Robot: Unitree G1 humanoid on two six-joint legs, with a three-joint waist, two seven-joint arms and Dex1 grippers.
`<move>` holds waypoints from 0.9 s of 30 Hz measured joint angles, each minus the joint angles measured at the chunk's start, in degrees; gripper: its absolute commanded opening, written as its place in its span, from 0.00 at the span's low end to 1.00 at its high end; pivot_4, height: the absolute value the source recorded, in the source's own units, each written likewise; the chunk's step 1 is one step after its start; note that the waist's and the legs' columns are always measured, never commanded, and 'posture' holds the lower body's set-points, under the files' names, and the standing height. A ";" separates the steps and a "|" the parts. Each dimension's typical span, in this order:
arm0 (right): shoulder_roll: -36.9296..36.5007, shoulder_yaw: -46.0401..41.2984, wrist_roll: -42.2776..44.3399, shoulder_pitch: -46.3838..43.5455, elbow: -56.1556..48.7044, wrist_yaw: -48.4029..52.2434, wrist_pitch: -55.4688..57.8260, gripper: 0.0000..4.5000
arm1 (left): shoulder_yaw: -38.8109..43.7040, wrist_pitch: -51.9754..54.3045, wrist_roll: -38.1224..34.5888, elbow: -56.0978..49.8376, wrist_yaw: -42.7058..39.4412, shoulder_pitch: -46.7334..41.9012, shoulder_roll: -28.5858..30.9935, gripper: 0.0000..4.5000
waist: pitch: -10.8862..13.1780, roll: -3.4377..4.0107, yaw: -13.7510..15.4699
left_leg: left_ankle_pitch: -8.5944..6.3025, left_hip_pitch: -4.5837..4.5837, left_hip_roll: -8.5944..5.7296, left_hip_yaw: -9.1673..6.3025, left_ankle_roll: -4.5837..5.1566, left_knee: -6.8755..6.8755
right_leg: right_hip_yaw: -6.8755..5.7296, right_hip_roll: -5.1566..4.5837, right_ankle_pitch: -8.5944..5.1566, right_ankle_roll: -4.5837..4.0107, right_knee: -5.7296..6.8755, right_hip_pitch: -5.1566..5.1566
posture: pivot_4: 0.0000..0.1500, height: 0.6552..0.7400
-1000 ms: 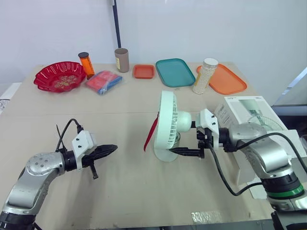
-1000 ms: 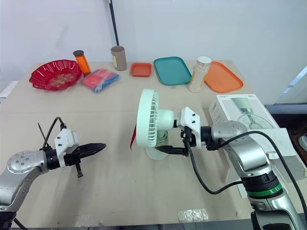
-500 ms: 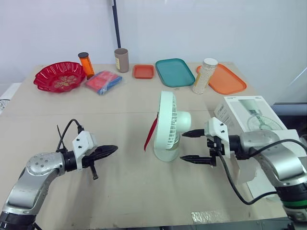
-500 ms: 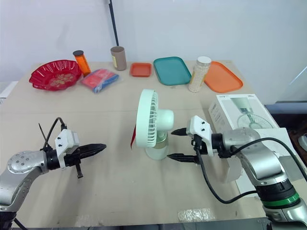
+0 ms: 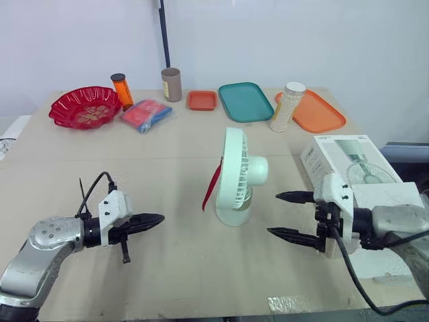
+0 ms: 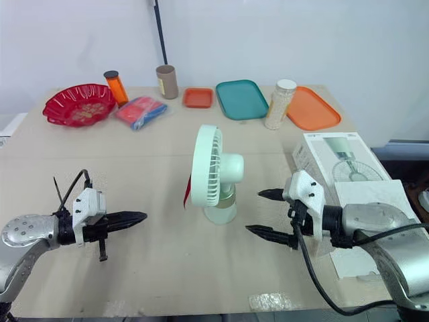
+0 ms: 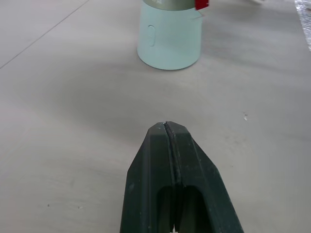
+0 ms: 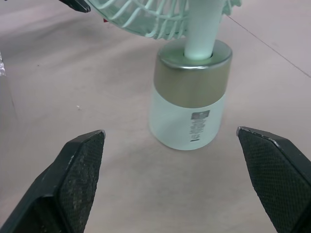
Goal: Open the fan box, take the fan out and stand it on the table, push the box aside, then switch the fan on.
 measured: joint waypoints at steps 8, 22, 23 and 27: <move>3.05 -4.21 0.21 6.44 -4.39 -6.36 0.03 1.00 | 1.84 0.64 -2.11 -1.17 0.02 1.88 0.26 0.80 | 0.00 -0.01 -0.03 | 0.00 0.04 0.05 0.13 0.00 0.01 | 0.11 0.07 0.00 0.00 0.01 0.05 | 1.00 1.00; 5.90 -7.29 -4.90 17.16 -7.83 -9.43 -8.49 1.00 | 7.11 3.06 -3.51 -11.57 11.68 15.58 -4.97 0.99 | -0.06 -0.06 0.01 | -0.06 0.24 0.02 0.22 0.10 0.03 | 0.22 0.06 -0.03 0.01 0.02 0.22 | 1.00 1.00; 5.90 -7.33 -5.06 17.27 -7.79 -9.13 -9.23 1.00 | 7.27 3.02 -3.45 -11.57 11.84 15.58 -4.97 0.99 | -0.06 -0.06 0.00 | -0.06 0.26 0.02 0.23 0.10 0.03 | 0.22 0.06 -0.03 0.01 0.02 0.23 | 1.00 1.00; 5.90 -8.21 -5.84 17.78 -6.60 -7.19 -12.34 1.00 | 8.50 1.87 -3.34 -11.59 12.15 15.90 -4.97 0.99 | -0.10 -0.13 0.01 | -0.06 0.30 0.03 0.27 0.11 -0.01 | 0.25 0.06 -0.07 0.01 0.01 0.25 | 1.00 1.00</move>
